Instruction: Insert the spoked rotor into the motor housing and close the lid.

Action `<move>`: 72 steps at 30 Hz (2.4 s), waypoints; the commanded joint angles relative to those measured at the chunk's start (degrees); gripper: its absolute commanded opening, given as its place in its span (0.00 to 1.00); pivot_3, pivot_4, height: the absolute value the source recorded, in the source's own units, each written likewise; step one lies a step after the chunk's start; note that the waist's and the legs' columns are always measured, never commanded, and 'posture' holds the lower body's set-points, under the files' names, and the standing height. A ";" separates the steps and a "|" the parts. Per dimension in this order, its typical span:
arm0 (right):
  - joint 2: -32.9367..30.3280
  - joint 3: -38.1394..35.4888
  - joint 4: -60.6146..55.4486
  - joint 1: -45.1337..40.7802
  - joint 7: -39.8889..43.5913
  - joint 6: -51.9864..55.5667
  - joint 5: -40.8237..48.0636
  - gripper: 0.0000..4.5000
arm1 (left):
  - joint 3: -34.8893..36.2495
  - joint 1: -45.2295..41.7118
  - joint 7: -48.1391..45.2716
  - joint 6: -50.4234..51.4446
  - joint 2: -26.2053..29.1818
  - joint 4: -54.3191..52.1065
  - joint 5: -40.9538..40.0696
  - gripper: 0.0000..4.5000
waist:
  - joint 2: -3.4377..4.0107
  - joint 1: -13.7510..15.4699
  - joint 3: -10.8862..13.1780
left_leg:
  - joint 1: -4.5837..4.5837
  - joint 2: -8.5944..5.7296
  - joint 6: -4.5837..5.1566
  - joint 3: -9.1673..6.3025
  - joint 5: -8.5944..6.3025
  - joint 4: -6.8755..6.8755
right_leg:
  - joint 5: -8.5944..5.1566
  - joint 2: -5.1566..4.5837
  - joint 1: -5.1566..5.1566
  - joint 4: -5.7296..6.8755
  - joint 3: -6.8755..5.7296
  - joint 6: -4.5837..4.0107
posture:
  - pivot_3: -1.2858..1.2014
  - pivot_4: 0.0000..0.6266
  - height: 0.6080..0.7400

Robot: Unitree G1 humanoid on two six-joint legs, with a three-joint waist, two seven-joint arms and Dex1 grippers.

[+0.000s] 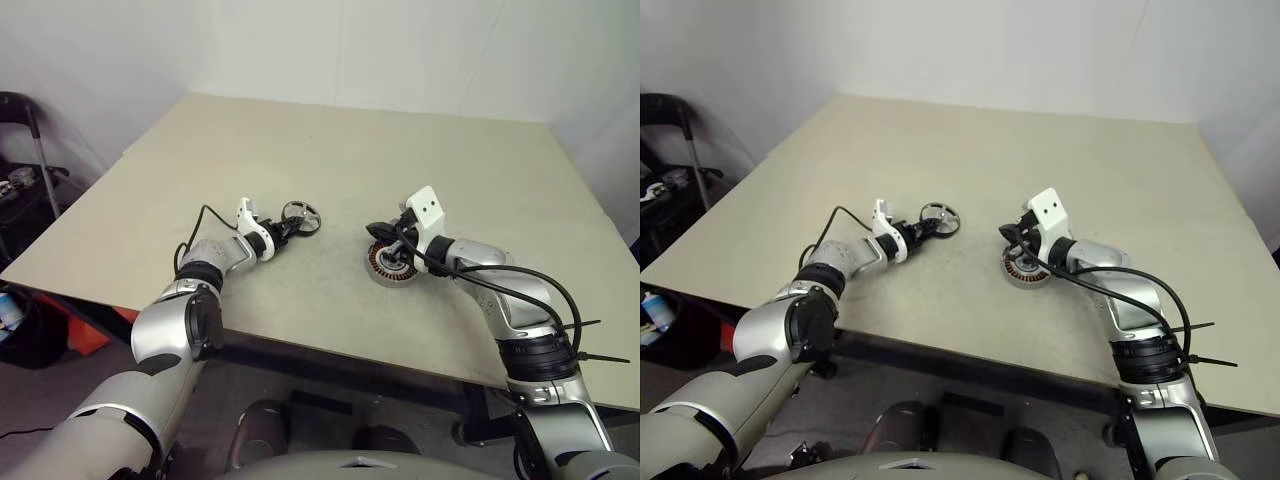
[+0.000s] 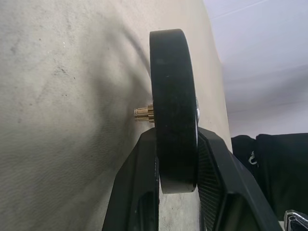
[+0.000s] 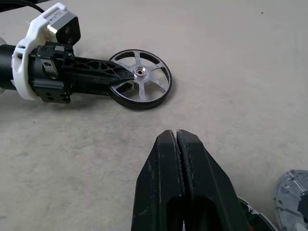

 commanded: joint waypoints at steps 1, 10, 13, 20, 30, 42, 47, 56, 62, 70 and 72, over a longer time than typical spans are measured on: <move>-2.01 -2.50 -2.38 -0.23 0.19 -0.42 0.45 0.00 | 1.13 -0.71 -3.91 2.40 -0.09 -1.65 -2.14 0.23 | 0.00 0.06 0.00 | -0.02 0.00 0.00 0.00 0.00 0.00 | 0.00 0.00 -0.01 0.00 0.00 0.00 | 0.52 0.00 1.00; -7.48 -7.64 -3.26 4.24 -0.04 0.07 1.03 0.00 | 2.52 -0.89 -6.36 4.28 -1.12 -3.37 -4.50 0.23 | -0.02 0.10 0.01 | -0.19 -0.01 0.05 0.01 -0.02 0.03 | 0.00 -0.03 -0.13 -0.05 -0.04 0.00 | 0.52 0.00 1.00; -7.69 -8.23 -3.53 4.11 -0.50 0.24 1.23 0.00 | 1.99 -0.16 -3.26 2.30 -1.83 -2.54 -3.20 0.19 | -0.02 0.01 0.01 | -0.19 0.00 0.08 0.01 -0.03 0.03 | 0.00 -0.03 -0.15 -0.04 -0.05 0.00 | 0.52 0.00 1.00; -6.51 -7.20 -4.61 3.10 -1.30 0.78 1.35 0.00 | 2.90 1.02 4.65 0.24 -2.21 -0.82 -2.70 0.07 | 0.00 -0.27 0.00 | 0.12 0.02 0.18 0.01 -0.09 0.05 | 0.00 -0.03 0.16 -0.04 -0.08 0.00 | 0.52 0.00 1.00; -8.21 -5.87 -4.57 3.10 -0.97 0.91 -0.53 0.00 | 3.36 -0.41 -4.07 4.71 -2.93 -4.87 -6.49 0.07 | 0.01 -1.30 0.01 | 0.74 0.03 0.03 0.00 -0.01 -0.02 | -0.01 -0.04 0.70 -0.10 -0.08 0.12 | 0.52 0.00 1.00; -11.51 -6.16 -6.68 6.45 -1.35 3.25 -1.97 0.00 | -3.41 -2.92 -18.83 16.79 -7.59 -13.90 -8.92 0.07 | 0.00 -1.05 0.02 | -0.64 -0.03 0.62 0.01 -0.10 0.14 | 0.03 -0.22 -0.37 -0.07 -0.36 0.02 | 0.52 0.00 1.00; -14.10 -10.74 -10.47 12.19 0.74 5.07 0.77 0.00 | -10.22 -1.66 -22.51 20.79 -9.96 -16.72 -7.20 0.07 | 0.02 -0.82 0.03 | -0.62 -0.03 0.81 0.02 -0.22 0.18 | 0.03 -0.27 -0.31 -0.08 -0.38 0.02 | 0.52 0.00 1.00; -14.72 -16.20 -18.70 21.06 2.51 5.62 5.46 0.00 | -18.04 -0.45 -26.67 21.44 -11.95 -14.99 -3.05 0.07 | 0.06 -1.11 0.02 | -0.26 -0.02 0.64 0.02 -0.19 0.19 | 0.02 -0.27 -0.03 -0.11 -0.37 0.05 | 0.52 0.00 1.00; -14.64 -17.13 -21.64 23.52 1.32 6.35 6.60 0.00 | -19.82 -1.16 -27.82 18.25 -13.68 -11.42 -0.40 0.07 | 0.07 -1.05 0.02 | -0.08 -0.04 0.64 0.01 -0.15 0.19 | 0.02 -0.28 0.19 -0.17 -0.37 0.07 | 0.52 0.00 1.00; -15.27 -17.70 -21.84 23.33 0.16 7.19 6.69 0.00 | -16.80 -4.58 -25.51 12.66 -15.61 -5.45 0.11 0.07 | 0.08 -1.03 0.02 | -0.08 -0.05 0.64 0.01 -0.15 0.15 | 0.02 -0.28 0.19 -0.18 -0.38 0.07 | 0.52 0.00 1.00; -15.53 -17.66 -21.69 23.05 0.11 7.28 6.72 0.00 | -16.08 -5.18 -25.15 11.64 -15.95 -4.62 0.15 0.07 | 0.08 -1.03 0.02 | -0.08 -0.05 0.65 0.01 -0.15 0.15 | 0.02 -0.29 0.19 -0.19 -0.38 0.07 | 0.52 0.00 1.00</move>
